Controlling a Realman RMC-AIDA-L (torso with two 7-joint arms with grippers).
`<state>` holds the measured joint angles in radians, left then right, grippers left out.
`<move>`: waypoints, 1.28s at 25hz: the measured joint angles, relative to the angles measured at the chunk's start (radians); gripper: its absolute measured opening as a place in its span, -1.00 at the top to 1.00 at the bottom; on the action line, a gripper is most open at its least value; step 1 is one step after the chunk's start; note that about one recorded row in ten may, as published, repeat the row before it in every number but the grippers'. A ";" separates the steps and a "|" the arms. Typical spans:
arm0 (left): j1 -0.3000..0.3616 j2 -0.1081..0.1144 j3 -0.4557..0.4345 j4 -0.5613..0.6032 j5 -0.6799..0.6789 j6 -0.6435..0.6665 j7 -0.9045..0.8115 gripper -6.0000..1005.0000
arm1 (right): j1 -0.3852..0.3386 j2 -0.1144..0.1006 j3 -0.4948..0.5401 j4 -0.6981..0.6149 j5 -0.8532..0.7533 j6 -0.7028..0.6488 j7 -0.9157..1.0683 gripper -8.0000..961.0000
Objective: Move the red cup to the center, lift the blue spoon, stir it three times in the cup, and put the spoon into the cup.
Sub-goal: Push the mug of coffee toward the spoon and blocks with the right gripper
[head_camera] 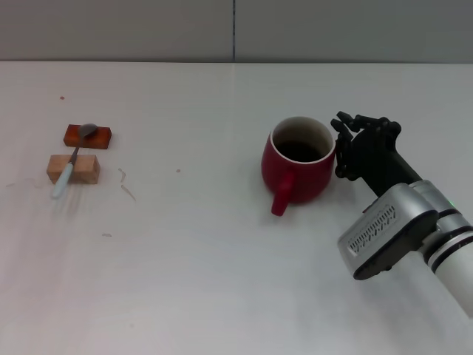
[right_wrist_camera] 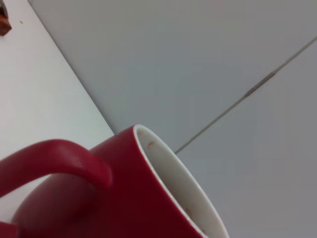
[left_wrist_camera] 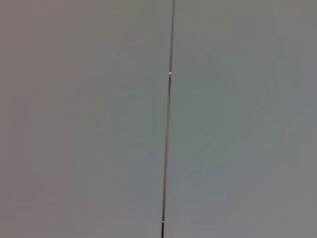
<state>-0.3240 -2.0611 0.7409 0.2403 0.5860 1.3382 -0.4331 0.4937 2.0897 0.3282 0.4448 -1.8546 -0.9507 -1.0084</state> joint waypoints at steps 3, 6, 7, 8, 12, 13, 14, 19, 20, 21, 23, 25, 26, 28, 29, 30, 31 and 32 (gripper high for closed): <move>0.003 -0.001 0.000 -0.003 0.000 0.011 -0.001 -0.66 | 0.010 0.001 0.000 0.021 0.000 0.022 0.001 0.78; 0.006 -0.002 0.000 -0.004 -0.001 0.015 -0.002 -0.66 | 0.019 0.001 0.001 0.042 0.000 0.043 0.001 0.78; 0.007 -0.002 0.000 -0.004 -0.002 0.015 -0.002 -0.66 | 0.022 0.001 0.002 0.053 0.000 0.053 0.001 0.78; 0.008 -0.002 0.000 -0.004 -0.002 0.016 -0.002 -0.66 | 0.025 0.001 0.004 0.064 0.000 0.066 0.002 0.78; 0.011 -0.002 0.000 -0.004 -0.002 0.017 -0.006 -0.66 | 0.037 0.001 0.008 0.101 0.000 0.108 0.002 0.78; 0.012 -0.002 0.000 -0.004 -0.003 0.017 -0.010 -0.66 | 0.040 0.001 0.008 0.107 0.000 0.117 0.002 0.78; 0.014 -0.002 0.000 -0.004 -0.003 0.017 -0.019 -0.66 | 0.043 0.001 0.008 0.114 0.000 0.124 0.002 0.78; 0.016 -0.001 0.000 -0.004 -0.001 0.017 -0.024 -0.66 | 0.057 0.002 0.011 0.139 0.001 0.154 0.002 0.77; 0.016 -0.001 0.000 -0.004 -0.001 0.017 -0.024 -0.66 | 0.060 0.003 0.011 0.143 0.001 0.160 0.003 0.77; 0.016 -0.002 0.000 -0.004 -0.001 0.017 -0.024 -0.66 | 0.066 0.003 0.010 0.150 0.001 0.167 0.003 0.77; 0.016 -0.002 0.000 -0.006 -0.001 0.017 -0.024 -0.66 | 0.069 0.003 0.008 0.153 0.001 0.168 0.003 0.77; 0.016 -0.002 0.000 -0.008 0.000 0.016 -0.024 -0.66 | 0.072 0.003 0.005 0.155 0.001 0.169 0.003 0.77; 0.016 -0.002 0.000 -0.010 0.000 0.016 -0.024 -0.66 | 0.073 0.003 0.003 0.156 0.001 0.171 0.003 0.77; 0.016 -0.002 0.000 -0.014 0.001 0.016 -0.024 -0.66 | 0.075 0.003 0.002 0.157 0.001 0.176 0.003 0.77; 0.016 -0.002 0.000 -0.016 0.001 0.017 -0.024 -0.66 | 0.076 0.003 0.002 0.157 0.000 0.177 0.004 0.77; 0.016 -0.002 0.000 -0.016 0.001 0.017 -0.024 -0.66 | 0.076 0.003 0.002 0.157 0.000 0.177 0.004 0.77; 0.016 -0.002 0.000 -0.016 0.001 0.017 -0.024 -0.66 | 0.073 0.003 0.002 0.157 0.000 0.174 0.004 0.77; 0.016 -0.002 0.000 -0.016 0.001 0.017 -0.024 -0.66 | 0.070 0.003 0.003 0.155 0.000 0.171 0.004 0.77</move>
<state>-0.3083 -2.0632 0.7409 0.2240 0.5873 1.3548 -0.4570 0.5637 2.0923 0.3312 0.5997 -1.8544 -0.7798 -1.0047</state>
